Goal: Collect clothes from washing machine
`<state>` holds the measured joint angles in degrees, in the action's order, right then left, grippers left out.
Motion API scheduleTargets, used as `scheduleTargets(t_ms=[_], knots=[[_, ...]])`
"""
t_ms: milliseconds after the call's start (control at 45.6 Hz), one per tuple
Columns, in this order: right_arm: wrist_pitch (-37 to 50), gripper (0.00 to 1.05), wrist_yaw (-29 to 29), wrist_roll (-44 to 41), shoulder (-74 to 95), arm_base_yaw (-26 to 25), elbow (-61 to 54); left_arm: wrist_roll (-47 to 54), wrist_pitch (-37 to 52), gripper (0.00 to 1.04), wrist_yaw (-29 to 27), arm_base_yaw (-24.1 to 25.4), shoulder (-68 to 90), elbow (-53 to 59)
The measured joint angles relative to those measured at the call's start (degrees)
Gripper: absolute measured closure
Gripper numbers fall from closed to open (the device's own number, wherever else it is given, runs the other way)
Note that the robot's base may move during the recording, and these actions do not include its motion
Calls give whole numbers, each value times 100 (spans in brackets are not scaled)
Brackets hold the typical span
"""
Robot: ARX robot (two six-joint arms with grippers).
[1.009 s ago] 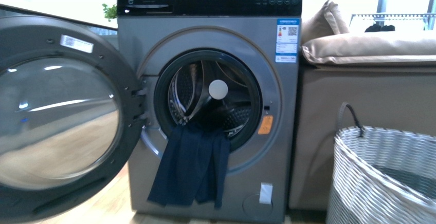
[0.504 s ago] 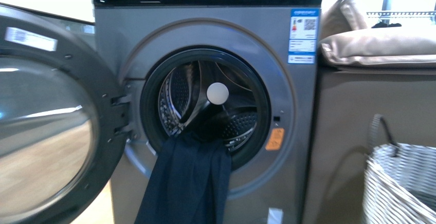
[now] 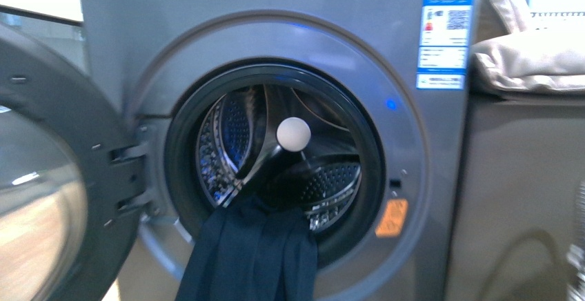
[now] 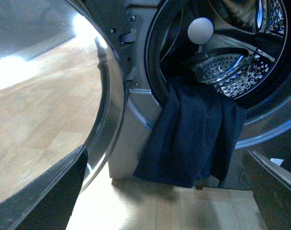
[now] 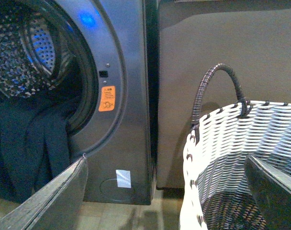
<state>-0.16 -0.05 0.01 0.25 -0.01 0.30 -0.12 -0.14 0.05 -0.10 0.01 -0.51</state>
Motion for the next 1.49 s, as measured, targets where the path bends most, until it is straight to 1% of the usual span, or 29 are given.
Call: scheduleTargets(t_ms=[614, 636, 702, 745, 833, 877, 943, 1009, 1074, 1162, 1272, 1491], knots=[[0, 8, 0, 0, 0, 0, 0, -2, 0, 6, -2, 0, 4, 0], [0, 8, 2, 0, 0, 0, 0, -85, 17, 6, 157, 55, 20, 0], [0, 8, 2, 0, 0, 0, 0, -466, 170, 6, 1054, 297, 168, -4], [0, 8, 0, 0, 0, 0, 0, -608, 289, 6, 1405, 319, 315, -13], [0, 8, 2, 0, 0, 0, 0, -752, 695, 6, 1403, 232, 732, -103], [0, 8, 2, 0, 0, 0, 0, -769, 1093, 6, 1384, 114, 1196, -236], [0, 8, 2, 0, 0, 0, 0, -743, 1998, 6, 1259, -42, 2114, -372], [0, 8, 0, 0, 0, 0, 0, -723, 2865, 6, 1250, -142, 3154, -597], [0, 8, 0, 0, 0, 0, 0, -656, 3412, 6, 1224, -214, 3899, -835], [0, 8, 0, 0, 0, 0, 0, -579, 3818, 6, 1224, -304, 4570, -1117], [0, 8, 0, 0, 0, 0, 0, -221, 4325, 6, 1189, -492, 5866, -1746], [0, 8, 0, 0, 0, 0, 0, 170, 4695, 6, 1058, -682, 7746, -2719]])
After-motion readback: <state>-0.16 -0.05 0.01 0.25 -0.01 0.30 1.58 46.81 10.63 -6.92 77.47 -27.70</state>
